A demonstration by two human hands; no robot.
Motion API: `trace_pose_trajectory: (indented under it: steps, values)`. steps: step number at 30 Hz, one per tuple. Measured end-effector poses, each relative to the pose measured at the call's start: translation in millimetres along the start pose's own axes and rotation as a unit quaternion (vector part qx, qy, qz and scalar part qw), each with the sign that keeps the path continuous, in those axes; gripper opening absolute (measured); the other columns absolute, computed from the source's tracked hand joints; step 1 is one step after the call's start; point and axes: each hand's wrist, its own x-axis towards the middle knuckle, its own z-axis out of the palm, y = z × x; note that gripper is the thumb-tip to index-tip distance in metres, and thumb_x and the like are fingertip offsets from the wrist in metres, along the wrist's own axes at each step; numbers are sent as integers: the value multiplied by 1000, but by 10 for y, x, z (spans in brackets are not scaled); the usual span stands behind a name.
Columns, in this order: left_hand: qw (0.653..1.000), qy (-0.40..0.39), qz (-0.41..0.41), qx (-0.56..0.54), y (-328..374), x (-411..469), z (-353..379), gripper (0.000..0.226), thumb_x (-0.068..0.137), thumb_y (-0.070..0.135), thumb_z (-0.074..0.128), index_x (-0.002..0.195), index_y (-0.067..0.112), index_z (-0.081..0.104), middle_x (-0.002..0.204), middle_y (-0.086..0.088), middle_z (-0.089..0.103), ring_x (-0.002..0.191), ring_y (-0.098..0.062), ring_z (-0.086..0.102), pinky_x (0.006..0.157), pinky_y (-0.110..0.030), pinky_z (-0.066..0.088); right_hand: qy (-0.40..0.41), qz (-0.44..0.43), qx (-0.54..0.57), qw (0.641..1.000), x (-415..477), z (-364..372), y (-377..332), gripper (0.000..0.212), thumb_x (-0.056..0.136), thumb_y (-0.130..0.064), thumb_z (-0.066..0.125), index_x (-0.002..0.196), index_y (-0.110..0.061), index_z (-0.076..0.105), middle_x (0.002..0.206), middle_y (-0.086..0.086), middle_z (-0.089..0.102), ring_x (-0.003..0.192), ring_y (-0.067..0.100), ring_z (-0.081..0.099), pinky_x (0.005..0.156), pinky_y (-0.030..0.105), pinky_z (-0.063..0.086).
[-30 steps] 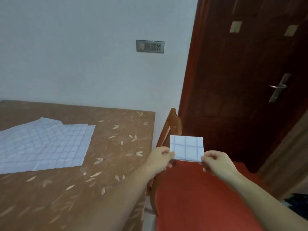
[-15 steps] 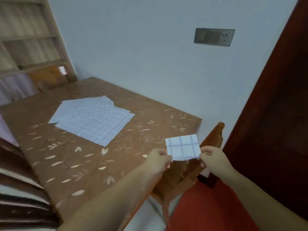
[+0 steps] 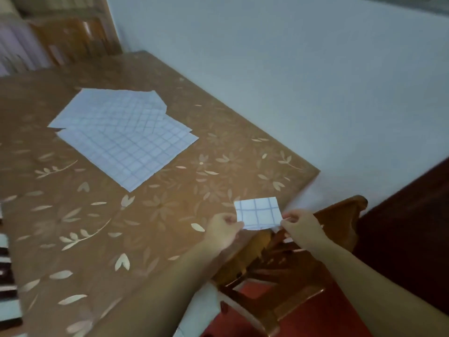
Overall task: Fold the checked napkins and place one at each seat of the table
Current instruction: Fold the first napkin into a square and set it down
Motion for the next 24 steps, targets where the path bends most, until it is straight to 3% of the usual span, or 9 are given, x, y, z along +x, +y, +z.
trace_pose_trajectory:
  steps: [4, 7, 9, 12, 16, 24]
  values:
    - [996, 41, -42, 64, -126, 221, 31, 15, 89, 27, 66, 93, 14, 73, 86, 0, 72, 80, -17, 67, 66, -25, 49, -79, -3, -20, 997, 524, 207, 104, 11, 90, -6, 62, 86, -16, 65, 87, 10, 70, 66, 16, 61, 64, 30, 53]
    - [992, 67, -76, 69, -139, 297, 74, 12, 89, 26, 65, 93, 17, 72, 92, 0, 73, 84, -16, 68, 75, -29, 55, -132, -24, -25, 991, 865, 291, 114, 10, 92, -4, 59, 91, -10, 66, 87, 9, 69, 68, 17, 62, 62, 27, 52]
    - [990, 81, -98, 59, -110, 337, 133, 7, 89, 22, 64, 92, 20, 70, 93, -1, 73, 82, -17, 69, 83, -37, 57, -158, -33, -29, 986, 1057, 317, 112, 13, 91, -4, 59, 86, -15, 65, 84, 4, 67, 75, 21, 65, 71, 35, 57]
    - [987, 106, -114, 44, -55, 431, 250, 9, 90, 19, 64, 97, 17, 70, 87, -1, 72, 71, -15, 66, 83, -38, 58, -160, -53, -32, 985, 1288, 347, 138, 12, 90, -6, 60, 87, -16, 66, 89, 3, 67, 89, 24, 65, 84, 41, 55]
    - [977, 154, -140, 53, -29, 529, 356, 21, 90, 22, 65, 106, 10, 71, 93, -6, 73, 83, -21, 70, 84, -38, 57, -149, -81, -61, 984, 1467, 342, 175, 13, 90, -8, 61, 99, -10, 69, 91, 1, 62, 88, 16, 57, 76, 25, 43]
    - [969, 179, -159, 61, -98, 432, 319, 20, 90, 24, 67, 105, 11, 71, 82, 0, 70, 79, -15, 67, 83, -32, 57, -152, -96, -126, 976, 1507, 426, 219, 8, 89, -10, 62, 92, -13, 69, 89, 2, 63, 86, 19, 58, 73, 26, 44]
